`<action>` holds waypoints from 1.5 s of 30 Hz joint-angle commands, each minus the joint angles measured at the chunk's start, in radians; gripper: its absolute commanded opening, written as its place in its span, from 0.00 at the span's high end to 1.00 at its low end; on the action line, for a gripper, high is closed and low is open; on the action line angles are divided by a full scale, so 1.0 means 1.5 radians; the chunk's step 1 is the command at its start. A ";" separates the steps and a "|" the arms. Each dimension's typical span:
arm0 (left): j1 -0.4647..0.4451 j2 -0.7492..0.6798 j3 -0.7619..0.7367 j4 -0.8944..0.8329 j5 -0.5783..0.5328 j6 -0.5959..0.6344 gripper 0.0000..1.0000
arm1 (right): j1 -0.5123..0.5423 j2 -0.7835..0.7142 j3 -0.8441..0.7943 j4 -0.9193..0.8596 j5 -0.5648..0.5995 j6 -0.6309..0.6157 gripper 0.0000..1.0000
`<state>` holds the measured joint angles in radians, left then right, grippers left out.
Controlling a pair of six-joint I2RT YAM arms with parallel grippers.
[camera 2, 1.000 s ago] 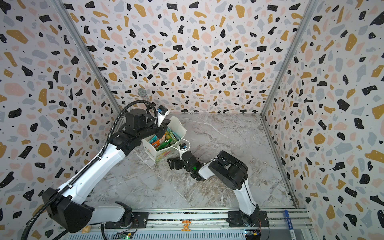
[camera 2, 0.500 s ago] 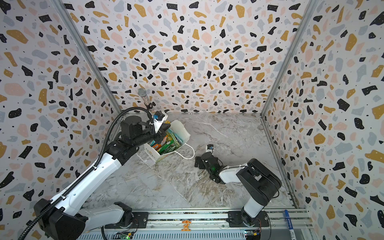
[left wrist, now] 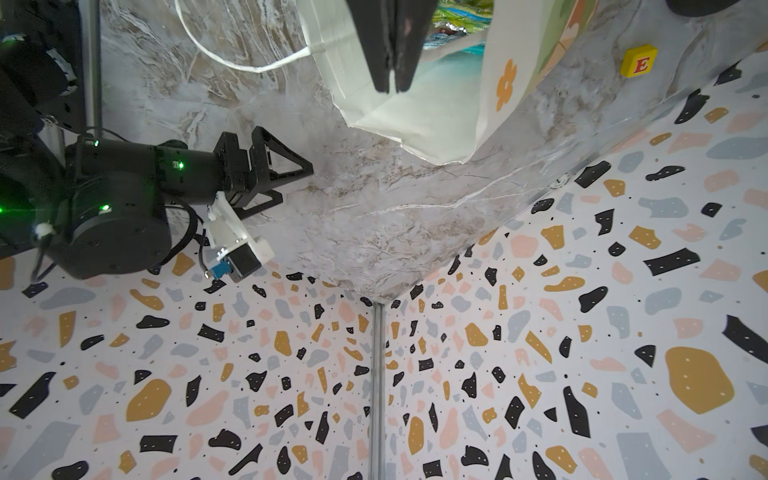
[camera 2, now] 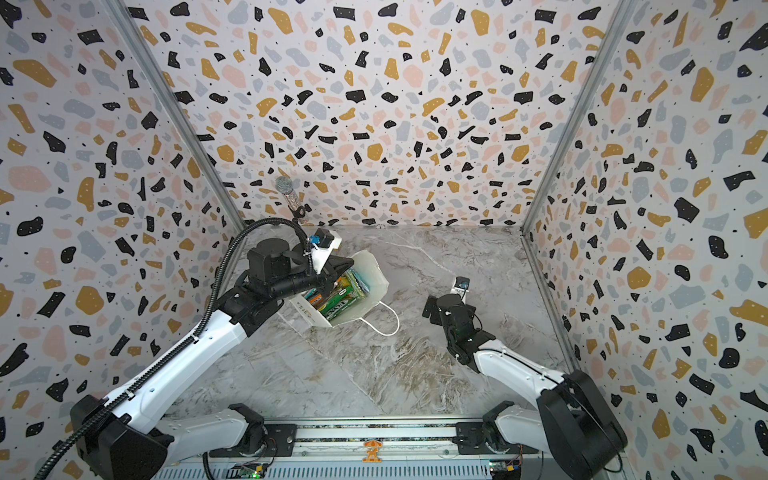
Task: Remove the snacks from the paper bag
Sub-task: 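Tilt the bag over with the left gripper while the right gripper nears its opening, then insert the right gripper into the bag and grasp the striped snack packet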
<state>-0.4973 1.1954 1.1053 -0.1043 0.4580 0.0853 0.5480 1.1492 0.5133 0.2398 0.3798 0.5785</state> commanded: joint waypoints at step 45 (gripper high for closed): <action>-0.008 -0.040 -0.036 0.056 0.004 -0.046 1.00 | 0.226 0.229 0.257 -0.089 -0.295 -0.327 0.20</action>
<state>-0.5060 1.1595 1.0588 -0.0658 0.5003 0.0288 0.8795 1.4921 0.8825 0.1329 -0.0818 0.1036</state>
